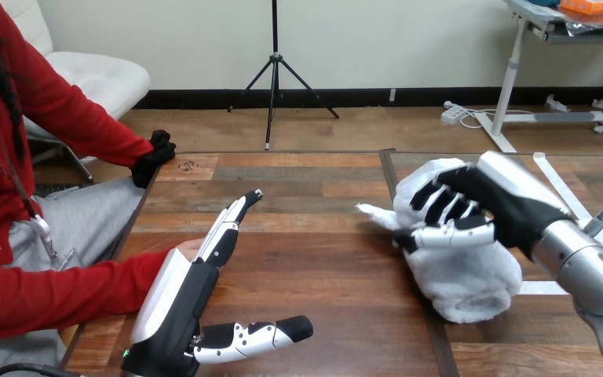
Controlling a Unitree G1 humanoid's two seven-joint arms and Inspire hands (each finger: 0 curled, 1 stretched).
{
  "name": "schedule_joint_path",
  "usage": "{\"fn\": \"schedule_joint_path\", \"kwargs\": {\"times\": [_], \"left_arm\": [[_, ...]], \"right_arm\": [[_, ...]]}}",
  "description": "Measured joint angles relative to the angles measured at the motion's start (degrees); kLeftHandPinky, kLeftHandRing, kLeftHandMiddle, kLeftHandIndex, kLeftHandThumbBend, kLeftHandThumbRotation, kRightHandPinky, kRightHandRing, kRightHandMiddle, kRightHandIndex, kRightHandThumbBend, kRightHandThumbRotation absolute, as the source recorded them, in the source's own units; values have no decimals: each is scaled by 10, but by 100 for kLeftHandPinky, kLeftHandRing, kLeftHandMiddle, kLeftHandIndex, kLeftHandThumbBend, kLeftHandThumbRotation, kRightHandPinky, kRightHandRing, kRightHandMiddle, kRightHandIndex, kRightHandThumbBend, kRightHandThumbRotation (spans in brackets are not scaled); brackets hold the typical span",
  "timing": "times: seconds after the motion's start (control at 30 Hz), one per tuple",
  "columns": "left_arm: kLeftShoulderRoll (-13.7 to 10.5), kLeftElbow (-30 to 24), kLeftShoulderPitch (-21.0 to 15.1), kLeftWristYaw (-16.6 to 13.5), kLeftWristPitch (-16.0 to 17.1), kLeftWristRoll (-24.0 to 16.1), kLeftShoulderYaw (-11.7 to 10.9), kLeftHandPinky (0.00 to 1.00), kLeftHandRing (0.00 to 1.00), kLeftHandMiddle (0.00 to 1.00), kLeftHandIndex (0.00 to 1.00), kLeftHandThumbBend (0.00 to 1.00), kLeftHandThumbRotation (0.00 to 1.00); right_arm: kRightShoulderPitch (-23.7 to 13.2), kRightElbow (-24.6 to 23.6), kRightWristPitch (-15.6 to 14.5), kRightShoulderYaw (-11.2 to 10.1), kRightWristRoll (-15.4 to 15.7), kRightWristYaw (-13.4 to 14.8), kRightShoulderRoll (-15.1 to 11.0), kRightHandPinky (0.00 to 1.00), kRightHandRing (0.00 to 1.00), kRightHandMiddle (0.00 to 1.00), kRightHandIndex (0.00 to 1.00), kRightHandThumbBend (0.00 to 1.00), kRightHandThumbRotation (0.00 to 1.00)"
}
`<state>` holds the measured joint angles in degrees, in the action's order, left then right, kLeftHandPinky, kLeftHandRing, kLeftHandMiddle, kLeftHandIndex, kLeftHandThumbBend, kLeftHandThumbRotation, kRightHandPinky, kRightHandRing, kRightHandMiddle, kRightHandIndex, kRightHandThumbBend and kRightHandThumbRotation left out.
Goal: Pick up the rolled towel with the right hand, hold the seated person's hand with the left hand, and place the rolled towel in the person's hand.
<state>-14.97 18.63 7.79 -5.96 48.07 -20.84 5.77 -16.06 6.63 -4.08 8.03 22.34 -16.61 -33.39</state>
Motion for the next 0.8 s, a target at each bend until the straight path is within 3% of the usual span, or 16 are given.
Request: {"fn": "schedule_joint_path", "kwargs": {"times": [0.47,0.8], "left_arm": [[0,0,0,0,0,0,0,94,99,97,96,100,58],[0,0,0,2,0,1,0,94,99,97,96,100,58]], "right_arm": [[0,-40,3,-17,-8,26,16,35,44,49,56,96,40],[3,-71,26,-19,-7,52,21,34,43,50,58,98,35]]}}
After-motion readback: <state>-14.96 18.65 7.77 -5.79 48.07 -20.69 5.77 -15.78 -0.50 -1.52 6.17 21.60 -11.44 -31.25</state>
